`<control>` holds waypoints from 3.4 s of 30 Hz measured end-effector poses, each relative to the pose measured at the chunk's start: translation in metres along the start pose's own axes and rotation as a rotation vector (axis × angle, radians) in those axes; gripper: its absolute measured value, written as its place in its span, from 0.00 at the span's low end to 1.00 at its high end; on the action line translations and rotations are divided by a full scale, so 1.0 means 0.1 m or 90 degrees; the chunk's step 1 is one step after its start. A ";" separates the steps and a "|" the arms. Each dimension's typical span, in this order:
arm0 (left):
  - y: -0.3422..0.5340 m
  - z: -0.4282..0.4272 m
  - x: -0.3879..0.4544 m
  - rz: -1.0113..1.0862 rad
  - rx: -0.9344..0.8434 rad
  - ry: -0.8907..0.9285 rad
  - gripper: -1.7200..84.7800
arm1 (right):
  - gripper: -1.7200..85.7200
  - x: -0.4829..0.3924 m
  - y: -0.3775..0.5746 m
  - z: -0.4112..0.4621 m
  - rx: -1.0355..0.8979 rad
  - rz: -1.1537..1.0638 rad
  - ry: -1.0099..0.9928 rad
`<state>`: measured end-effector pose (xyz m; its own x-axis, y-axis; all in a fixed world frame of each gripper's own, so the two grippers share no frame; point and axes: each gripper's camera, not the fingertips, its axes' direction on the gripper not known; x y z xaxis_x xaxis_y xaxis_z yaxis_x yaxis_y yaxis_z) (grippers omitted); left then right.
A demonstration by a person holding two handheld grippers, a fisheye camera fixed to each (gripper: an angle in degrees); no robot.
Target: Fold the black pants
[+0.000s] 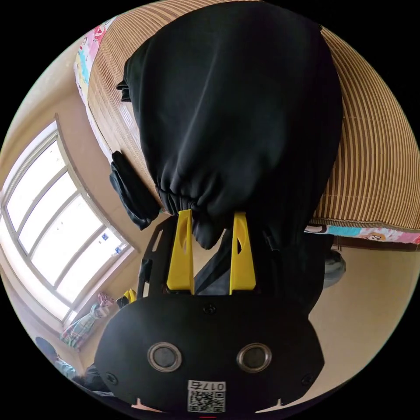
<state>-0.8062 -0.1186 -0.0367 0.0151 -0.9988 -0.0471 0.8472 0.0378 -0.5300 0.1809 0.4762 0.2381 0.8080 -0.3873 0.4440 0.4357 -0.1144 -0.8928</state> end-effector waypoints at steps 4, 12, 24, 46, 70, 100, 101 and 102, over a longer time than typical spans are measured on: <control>0.08 0.19 0.20 0.050 0.004 0.023 0.08 | 0.08 -0.19 0.33 -0.33 0.049 -0.149 -0.101; 0.22 0.91 0.62 0.233 -0.104 0.063 0.14 | 0.03 -0.89 1.59 -1.72 0.258 -0.467 -0.438; 1.37 0.57 2.68 0.711 0.054 0.196 0.22 | 0.03 -1.54 4.08 -2.55 0.308 -0.898 -0.615; 2.22 0.04 2.62 0.991 -0.009 0.449 0.08 | 0.02 -0.88 5.72 -2.67 0.269 -0.955 -0.478; -1.16 1.18 5.90 0.781 0.147 -0.331 0.08 | 0.12 -3.25 3.65 -5.00 0.737 -0.535 0.276; -3.23 4.03 -1.36 0.221 -0.334 -0.413 0.15 | 0.16 0.38 0.71 0.52 0.043 -0.067 0.038; -3.28 4.03 -1.36 0.228 -0.338 -0.405 0.15 | 0.17 0.36 0.73 0.52 0.046 -0.072 0.033; -3.35 4.06 -1.37 0.245 -0.353 -0.403 0.15 | 0.17 0.29 0.81 0.53 0.055 -0.089 0.047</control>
<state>-0.8770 -0.0077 0.4909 0.6684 -0.7395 0.0805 0.3509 0.2180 -0.9107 0.2607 0.5038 0.1831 0.7075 -0.4391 0.5538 0.5766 -0.0945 -0.8116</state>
